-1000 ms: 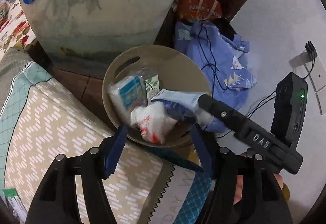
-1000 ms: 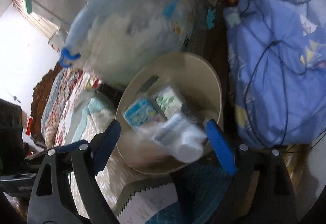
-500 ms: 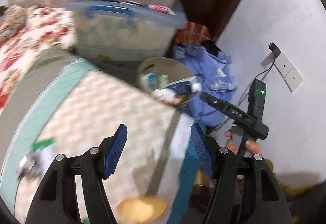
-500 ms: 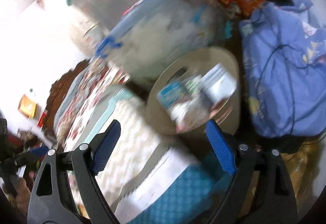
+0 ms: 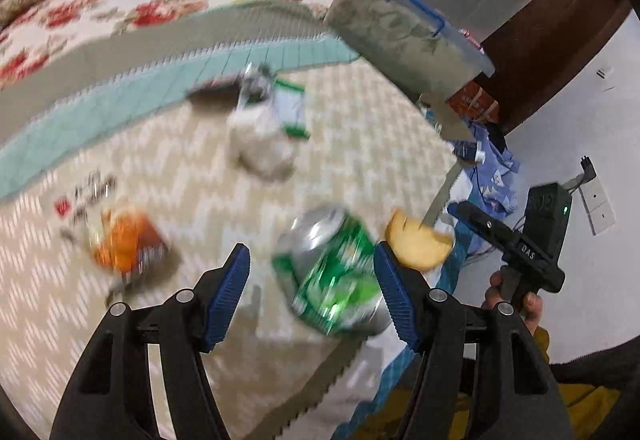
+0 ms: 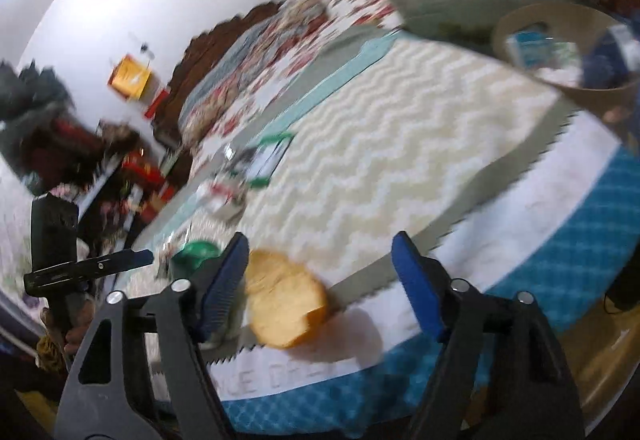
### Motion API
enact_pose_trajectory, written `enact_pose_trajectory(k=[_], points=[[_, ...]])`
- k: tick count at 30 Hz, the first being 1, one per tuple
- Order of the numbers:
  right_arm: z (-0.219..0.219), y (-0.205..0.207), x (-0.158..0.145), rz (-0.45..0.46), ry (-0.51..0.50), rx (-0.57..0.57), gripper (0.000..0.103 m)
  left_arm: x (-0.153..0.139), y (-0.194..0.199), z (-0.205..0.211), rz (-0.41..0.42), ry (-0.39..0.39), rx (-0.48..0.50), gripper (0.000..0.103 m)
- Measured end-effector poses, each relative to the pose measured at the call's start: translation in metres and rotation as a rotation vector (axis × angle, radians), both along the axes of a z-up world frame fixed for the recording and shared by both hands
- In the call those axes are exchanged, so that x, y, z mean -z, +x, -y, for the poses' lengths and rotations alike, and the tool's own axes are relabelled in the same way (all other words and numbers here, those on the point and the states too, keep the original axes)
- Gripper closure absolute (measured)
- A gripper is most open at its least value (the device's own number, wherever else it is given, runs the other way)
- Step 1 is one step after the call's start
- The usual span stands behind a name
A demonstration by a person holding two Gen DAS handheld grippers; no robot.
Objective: Collect trash
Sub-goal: 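Grasp the crushed green can with the left tool while the right tool grasps the bread crust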
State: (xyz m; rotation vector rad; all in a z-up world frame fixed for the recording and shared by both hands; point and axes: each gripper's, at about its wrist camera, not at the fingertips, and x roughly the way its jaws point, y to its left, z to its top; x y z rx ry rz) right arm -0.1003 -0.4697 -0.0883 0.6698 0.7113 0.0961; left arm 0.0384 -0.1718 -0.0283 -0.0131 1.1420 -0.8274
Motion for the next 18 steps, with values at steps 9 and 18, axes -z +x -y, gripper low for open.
enact_pose_trajectory(k=[9,18], points=[[-0.038,-0.007,0.017,-0.066,-0.058,0.004,0.036,0.039,-0.006,-0.002,-0.104,-0.055,0.037,0.043],[-0.054,-0.005,0.019,-0.068,-0.046,0.011,0.040,0.058,-0.001,0.006,-0.187,-0.114,0.052,0.044]])
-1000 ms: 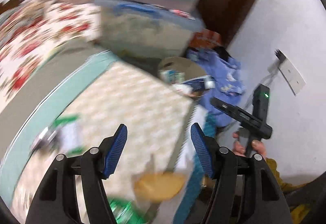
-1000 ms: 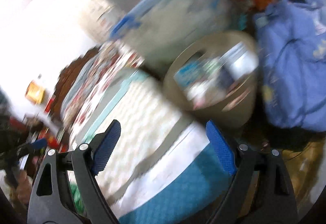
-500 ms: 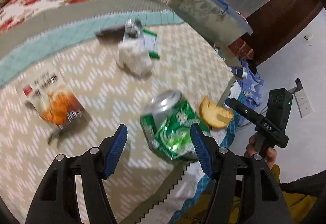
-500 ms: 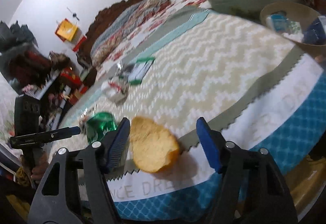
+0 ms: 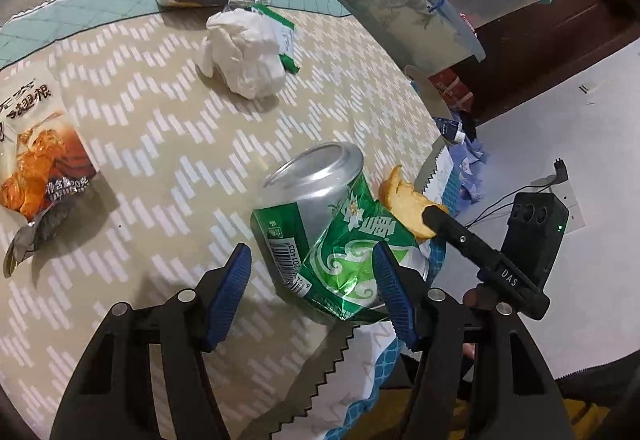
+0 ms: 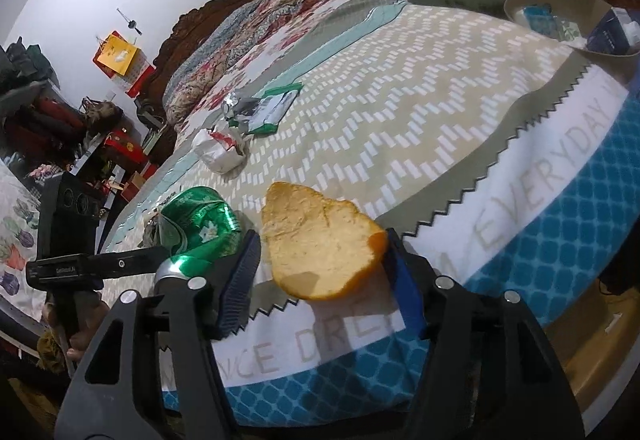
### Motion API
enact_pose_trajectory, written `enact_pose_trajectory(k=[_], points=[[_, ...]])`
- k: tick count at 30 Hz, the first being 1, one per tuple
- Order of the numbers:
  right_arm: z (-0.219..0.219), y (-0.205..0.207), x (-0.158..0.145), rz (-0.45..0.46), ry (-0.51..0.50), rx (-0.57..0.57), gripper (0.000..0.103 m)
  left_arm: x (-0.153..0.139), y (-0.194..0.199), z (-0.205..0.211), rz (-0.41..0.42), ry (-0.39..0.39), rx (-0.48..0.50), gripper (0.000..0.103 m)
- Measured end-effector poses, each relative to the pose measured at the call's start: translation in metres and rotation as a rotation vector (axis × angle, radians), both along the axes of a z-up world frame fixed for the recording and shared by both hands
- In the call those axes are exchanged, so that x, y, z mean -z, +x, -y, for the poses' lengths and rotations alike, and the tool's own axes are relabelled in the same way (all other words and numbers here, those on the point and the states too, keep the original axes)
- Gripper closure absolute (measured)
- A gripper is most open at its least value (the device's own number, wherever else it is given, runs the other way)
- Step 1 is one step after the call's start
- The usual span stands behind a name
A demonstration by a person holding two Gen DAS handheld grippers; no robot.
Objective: Collect trash
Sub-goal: 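Grasp the crushed green can with the left tool while the right tool grasps the bread crust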
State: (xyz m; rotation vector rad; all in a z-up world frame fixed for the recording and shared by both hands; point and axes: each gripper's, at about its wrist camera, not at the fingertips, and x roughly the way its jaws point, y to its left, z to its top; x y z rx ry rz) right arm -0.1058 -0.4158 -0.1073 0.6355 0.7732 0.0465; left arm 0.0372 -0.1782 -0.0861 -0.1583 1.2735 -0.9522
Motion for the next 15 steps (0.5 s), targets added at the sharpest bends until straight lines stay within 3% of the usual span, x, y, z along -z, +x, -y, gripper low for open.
enact_pose_trajectory(k=[15], points=[[-0.024,0.012,0.004,0.049,-0.029,-0.009,0.041,0.005,-0.004,0.005,-0.063,-0.061,-0.006,0.048]])
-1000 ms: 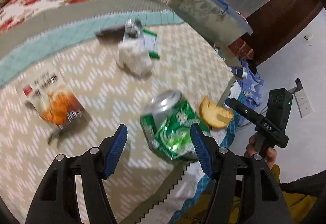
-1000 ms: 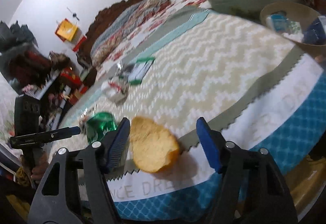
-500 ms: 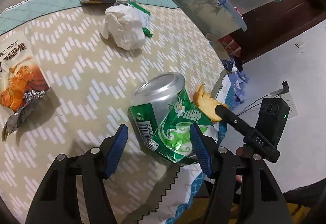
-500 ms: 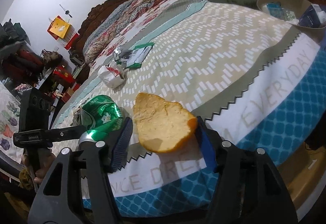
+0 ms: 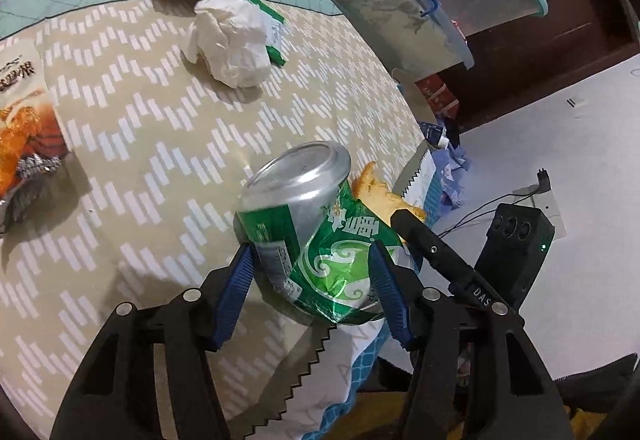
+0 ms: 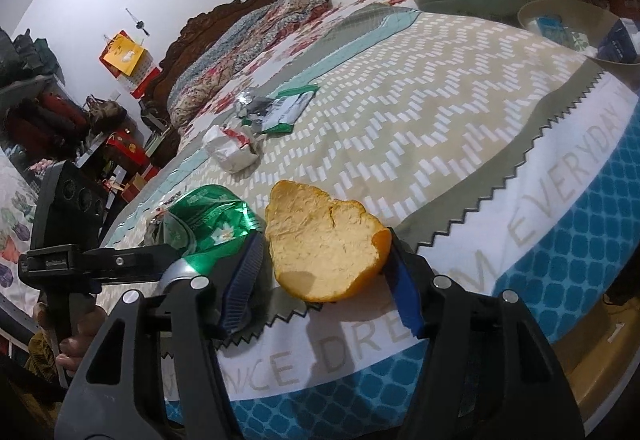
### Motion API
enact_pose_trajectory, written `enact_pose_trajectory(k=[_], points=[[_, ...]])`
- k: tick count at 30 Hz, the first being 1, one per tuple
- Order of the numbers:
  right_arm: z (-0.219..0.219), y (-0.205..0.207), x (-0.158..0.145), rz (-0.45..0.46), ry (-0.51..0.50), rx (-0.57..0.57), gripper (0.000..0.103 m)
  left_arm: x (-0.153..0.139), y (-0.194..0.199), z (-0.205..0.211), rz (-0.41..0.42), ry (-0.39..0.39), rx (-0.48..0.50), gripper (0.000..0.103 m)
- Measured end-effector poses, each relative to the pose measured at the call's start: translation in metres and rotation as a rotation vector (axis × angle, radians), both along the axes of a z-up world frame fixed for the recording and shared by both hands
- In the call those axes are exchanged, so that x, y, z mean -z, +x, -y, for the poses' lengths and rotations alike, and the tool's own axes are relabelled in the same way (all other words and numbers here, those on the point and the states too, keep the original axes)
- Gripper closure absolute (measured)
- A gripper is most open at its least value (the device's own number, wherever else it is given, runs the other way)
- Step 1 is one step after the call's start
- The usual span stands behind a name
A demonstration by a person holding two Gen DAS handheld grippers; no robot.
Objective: Collect trash
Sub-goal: 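Grasp the crushed green can with the left tool while the right tool grasps the bread crust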
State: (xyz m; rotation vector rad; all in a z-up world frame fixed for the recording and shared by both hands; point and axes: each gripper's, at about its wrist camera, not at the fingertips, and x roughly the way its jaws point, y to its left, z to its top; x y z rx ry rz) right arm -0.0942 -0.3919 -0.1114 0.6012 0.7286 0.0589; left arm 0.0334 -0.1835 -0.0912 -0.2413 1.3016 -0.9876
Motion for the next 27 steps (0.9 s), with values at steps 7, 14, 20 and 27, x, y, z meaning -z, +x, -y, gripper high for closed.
enact_pose_trajectory(k=[7,14,20,27], points=[[-0.002,0.003,0.004,-0.010,0.001,-0.011,0.068,0.001,0.002,-0.002,0.002,0.002,-0.030,0.072],[0.006,0.005,0.012,-0.024,0.088,-0.014,0.088,-0.014,0.002,-0.003,0.061,-0.029,-0.023,0.076],[0.028,-0.001,0.009,-0.006,0.108,0.057,0.091,-0.032,0.005,-0.009,0.096,-0.057,-0.034,0.076],[0.068,-0.010,0.009,-0.002,0.136,0.138,0.090,-0.030,0.011,-0.010,0.118,0.021,-0.064,0.077]])
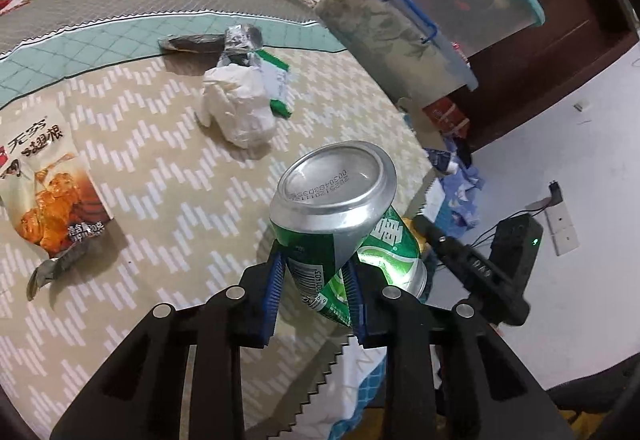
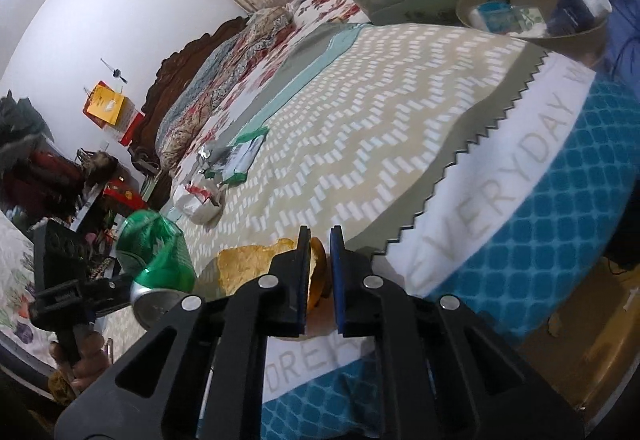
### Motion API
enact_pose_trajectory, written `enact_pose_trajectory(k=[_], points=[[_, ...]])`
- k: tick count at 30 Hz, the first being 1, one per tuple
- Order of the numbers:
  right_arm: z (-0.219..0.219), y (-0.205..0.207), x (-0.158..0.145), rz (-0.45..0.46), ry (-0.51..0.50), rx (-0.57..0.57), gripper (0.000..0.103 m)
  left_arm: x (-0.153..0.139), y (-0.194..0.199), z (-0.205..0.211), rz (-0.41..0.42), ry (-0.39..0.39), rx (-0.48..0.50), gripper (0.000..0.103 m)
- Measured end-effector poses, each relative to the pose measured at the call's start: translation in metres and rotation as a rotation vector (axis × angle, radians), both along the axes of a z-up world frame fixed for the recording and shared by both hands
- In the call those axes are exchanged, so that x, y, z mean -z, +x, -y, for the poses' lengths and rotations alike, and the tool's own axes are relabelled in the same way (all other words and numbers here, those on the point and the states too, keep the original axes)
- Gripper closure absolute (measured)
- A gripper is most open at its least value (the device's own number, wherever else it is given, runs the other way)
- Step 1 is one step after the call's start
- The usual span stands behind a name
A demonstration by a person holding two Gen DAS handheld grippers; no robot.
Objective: Collect trash
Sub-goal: 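Grasp the crushed green can with the left tool while the right tool grasps the bread crust, then carry the can and bread crust to the bin and release both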
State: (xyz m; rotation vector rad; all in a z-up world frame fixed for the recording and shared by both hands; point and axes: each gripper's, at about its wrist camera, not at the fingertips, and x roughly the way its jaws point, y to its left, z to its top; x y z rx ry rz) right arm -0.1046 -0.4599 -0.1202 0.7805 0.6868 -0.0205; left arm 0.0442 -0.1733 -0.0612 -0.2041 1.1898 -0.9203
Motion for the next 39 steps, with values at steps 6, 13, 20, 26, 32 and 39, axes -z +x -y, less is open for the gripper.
enact_pose_trajectory(k=[6,13,20,26,32,39], points=[[0.013,-0.006,0.009,0.021,0.135,-0.013,0.065,0.001,-0.006,0.012,0.027,0.065,0.033,0.076],[-0.003,-0.020,-0.004,0.025,0.052,-0.036,0.044,0.004,-0.009,0.018,0.033,0.089,0.049,0.077],[-0.016,0.006,0.009,-0.045,0.060,-0.074,0.095,0.000,-0.006,0.023,0.018,0.080,0.043,0.078],[0.034,-0.004,0.010,-0.003,0.150,0.034,0.095,-0.012,0.003,0.048,0.021,0.078,0.072,0.079],[0.113,-0.019,-0.017,0.064,0.056,0.196,0.095,-0.031,0.016,0.128,0.053,0.086,0.179,0.082],[0.210,-0.019,-0.040,0.060,-0.060,0.358,0.095,-0.059,0.029,0.279,0.101,0.057,0.354,0.086]])
